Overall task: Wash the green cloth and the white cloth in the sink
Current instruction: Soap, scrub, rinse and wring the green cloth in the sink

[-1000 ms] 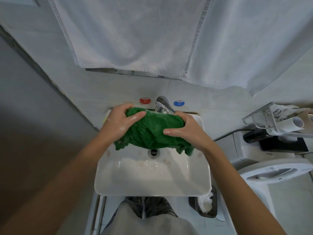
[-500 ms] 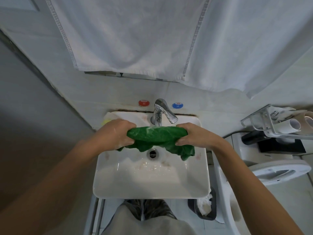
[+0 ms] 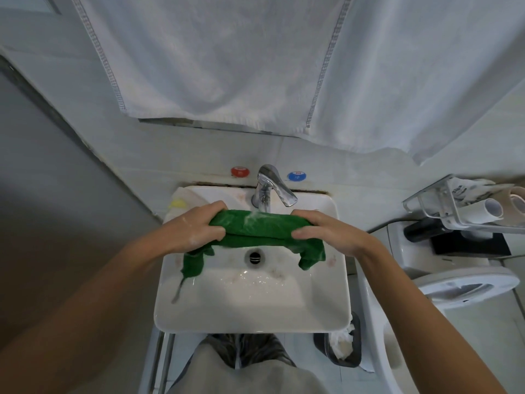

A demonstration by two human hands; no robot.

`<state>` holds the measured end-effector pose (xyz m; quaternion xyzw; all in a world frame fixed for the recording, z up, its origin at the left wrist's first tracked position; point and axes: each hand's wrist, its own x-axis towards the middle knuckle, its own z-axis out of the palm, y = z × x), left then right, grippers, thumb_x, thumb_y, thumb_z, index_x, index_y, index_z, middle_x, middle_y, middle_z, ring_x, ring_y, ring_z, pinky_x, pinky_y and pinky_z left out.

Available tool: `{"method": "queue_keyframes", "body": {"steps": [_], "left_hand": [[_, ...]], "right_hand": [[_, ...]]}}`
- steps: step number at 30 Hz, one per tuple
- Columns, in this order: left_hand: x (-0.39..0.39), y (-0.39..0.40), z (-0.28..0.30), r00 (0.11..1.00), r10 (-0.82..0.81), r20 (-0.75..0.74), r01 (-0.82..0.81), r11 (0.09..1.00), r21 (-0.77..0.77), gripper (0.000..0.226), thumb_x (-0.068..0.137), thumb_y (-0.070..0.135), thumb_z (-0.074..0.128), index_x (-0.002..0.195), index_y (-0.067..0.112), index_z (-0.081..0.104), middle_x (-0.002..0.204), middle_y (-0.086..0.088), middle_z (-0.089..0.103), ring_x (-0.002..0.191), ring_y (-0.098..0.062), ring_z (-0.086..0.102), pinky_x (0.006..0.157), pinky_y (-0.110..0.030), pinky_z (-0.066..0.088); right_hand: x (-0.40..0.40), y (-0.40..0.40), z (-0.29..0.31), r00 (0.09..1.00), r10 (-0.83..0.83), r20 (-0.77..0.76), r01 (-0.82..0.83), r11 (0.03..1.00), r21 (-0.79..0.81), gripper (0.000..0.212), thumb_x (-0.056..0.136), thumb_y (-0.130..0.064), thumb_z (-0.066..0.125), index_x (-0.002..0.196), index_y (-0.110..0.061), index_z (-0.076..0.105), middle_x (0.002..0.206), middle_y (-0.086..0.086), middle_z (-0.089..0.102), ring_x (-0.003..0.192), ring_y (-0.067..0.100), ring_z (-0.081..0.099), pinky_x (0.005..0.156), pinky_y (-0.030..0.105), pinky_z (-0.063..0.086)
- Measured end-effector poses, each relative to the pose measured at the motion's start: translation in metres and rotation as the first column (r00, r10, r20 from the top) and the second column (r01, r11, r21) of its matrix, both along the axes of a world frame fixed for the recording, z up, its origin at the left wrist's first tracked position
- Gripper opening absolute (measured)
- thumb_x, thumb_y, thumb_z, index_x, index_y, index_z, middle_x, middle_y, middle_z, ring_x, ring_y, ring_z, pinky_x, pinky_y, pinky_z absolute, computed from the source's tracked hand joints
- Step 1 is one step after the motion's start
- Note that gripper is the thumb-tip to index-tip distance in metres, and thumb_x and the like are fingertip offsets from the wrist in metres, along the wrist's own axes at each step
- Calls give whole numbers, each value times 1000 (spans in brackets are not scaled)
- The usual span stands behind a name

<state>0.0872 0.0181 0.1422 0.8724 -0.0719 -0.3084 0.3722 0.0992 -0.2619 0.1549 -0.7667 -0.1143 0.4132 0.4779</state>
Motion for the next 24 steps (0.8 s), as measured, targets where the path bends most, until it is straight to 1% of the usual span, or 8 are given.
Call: {"method": "queue_keyframes", "body": {"steps": [2,4,8,10,13,15,18,24], "left_hand": [[-2,2,1,999,3,-41,-5,999,-51,50,63,65,49,92,24,51,86,-2,60,74,-13,61,67,-32,49],[-3,2,0,999,14,-38,-17,997,-76,55,66,75,36,89,28,52,87,0,62,78,-15,63,75,-38,50],[-1,5,-3,997,-5,75,12,996,-87,21,78,49,54,88,30,58,85,0,64,78,-16,62,72,-37,51],[1,6,-2,994,-2,105,10,997,-72,11,82,32,66,88,33,57,85,0,63,79,-16,61,72,-33,51],[4,2,-1,997,-35,72,27,994,110,29,80,28,70,103,31,53,90,5,58,85,-17,59,77,-32,51],[5,-2,-2,994,-86,64,71,975,212,19,76,31,69,92,25,60,84,3,60,82,-17,59,72,-32,49],[5,-4,-2,995,-85,53,73,977,201,20,67,36,64,61,20,54,60,2,54,58,-13,51,56,-30,38],[2,-1,-5,991,135,-17,-135,975,-173,27,67,29,61,84,8,55,70,-1,54,61,-6,51,55,-19,38]], "right_hand": [[-1,0,2,1000,-16,13,16,1000,-24,43,99,-49,40,89,-12,59,81,-3,63,72,7,62,70,22,50],[0,2,-1,997,-47,67,52,996,-78,45,102,-45,34,82,-14,59,76,2,61,66,11,57,66,27,47],[5,2,-10,979,47,197,-15,987,-157,7,95,-26,60,101,-23,61,84,0,62,68,8,56,65,26,47],[7,3,-8,986,55,157,-20,977,-213,31,90,-31,65,119,-26,55,92,0,64,73,10,62,65,20,49],[9,9,-6,973,185,136,-118,911,-395,16,84,-34,71,86,-20,65,74,-5,61,67,12,58,60,21,44],[10,15,-5,968,216,129,-141,889,-436,19,81,-33,72,71,-23,59,65,-8,55,60,8,52,57,20,38],[6,16,-8,975,167,146,-106,930,-353,14,81,-23,71,76,-18,59,67,-6,55,60,8,50,57,19,38],[-7,17,-12,979,-169,116,170,986,3,16,85,-1,64,99,-5,57,79,4,58,65,9,54,56,19,44]]}}
